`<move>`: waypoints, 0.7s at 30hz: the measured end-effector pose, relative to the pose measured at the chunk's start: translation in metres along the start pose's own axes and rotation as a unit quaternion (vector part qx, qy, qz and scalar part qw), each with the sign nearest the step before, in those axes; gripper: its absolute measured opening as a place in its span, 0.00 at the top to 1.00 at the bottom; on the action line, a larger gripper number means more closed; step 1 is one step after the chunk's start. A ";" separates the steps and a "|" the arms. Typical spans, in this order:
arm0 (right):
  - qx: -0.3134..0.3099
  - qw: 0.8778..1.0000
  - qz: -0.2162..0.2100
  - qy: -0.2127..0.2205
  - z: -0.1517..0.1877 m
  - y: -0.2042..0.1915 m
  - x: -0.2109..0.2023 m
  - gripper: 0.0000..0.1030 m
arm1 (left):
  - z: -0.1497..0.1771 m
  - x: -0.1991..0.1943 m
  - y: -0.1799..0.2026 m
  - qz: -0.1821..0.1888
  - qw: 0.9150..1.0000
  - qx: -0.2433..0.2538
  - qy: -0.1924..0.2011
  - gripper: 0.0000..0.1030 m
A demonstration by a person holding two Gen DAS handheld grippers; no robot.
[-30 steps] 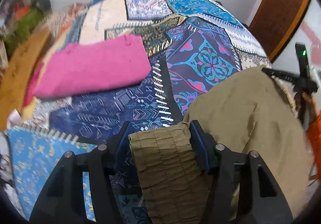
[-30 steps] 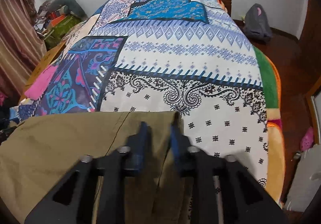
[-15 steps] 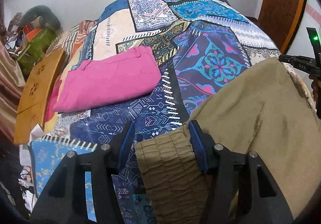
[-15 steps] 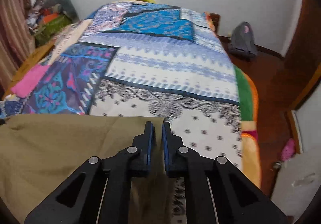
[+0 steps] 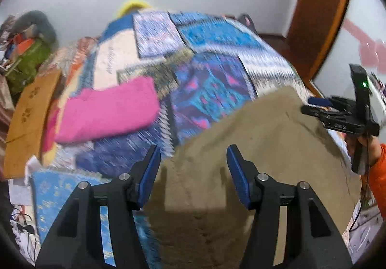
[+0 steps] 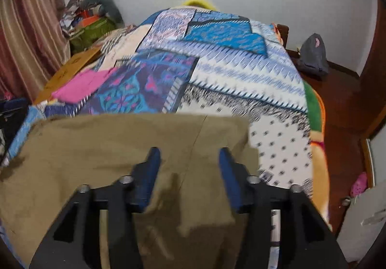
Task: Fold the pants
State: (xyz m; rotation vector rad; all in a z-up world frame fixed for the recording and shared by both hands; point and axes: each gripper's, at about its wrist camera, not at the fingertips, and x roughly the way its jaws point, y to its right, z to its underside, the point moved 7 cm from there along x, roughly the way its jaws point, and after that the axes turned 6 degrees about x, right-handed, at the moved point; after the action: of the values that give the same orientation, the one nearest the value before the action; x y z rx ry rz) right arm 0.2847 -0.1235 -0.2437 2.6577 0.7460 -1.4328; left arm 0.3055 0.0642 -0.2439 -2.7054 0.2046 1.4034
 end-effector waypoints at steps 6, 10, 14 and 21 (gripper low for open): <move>0.030 0.999 0.021 -0.040 0.027 0.027 0.018 0.56 | 0.035 0.022 0.005 -0.011 1.000 0.000 -0.029 0.41; 0.044 0.996 0.065 -0.041 0.037 0.051 0.001 0.56 | 0.049 0.015 -0.008 -0.013 0.999 -0.021 -0.026 0.32; 0.056 0.994 0.082 -0.042 0.050 0.064 -0.029 0.56 | 0.056 -0.007 -0.025 -0.035 0.998 -0.041 -0.023 0.33; 0.050 0.998 0.005 0.027 0.037 0.013 -0.090 0.55 | 0.037 -0.054 -0.013 -0.038 0.998 -0.041 0.023 0.34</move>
State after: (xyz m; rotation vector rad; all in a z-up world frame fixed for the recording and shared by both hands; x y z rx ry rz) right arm 0.2197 -0.1793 -0.1962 2.7795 0.6809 -1.4393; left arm 0.2467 0.0864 -0.2210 -2.7807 0.0481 1.3600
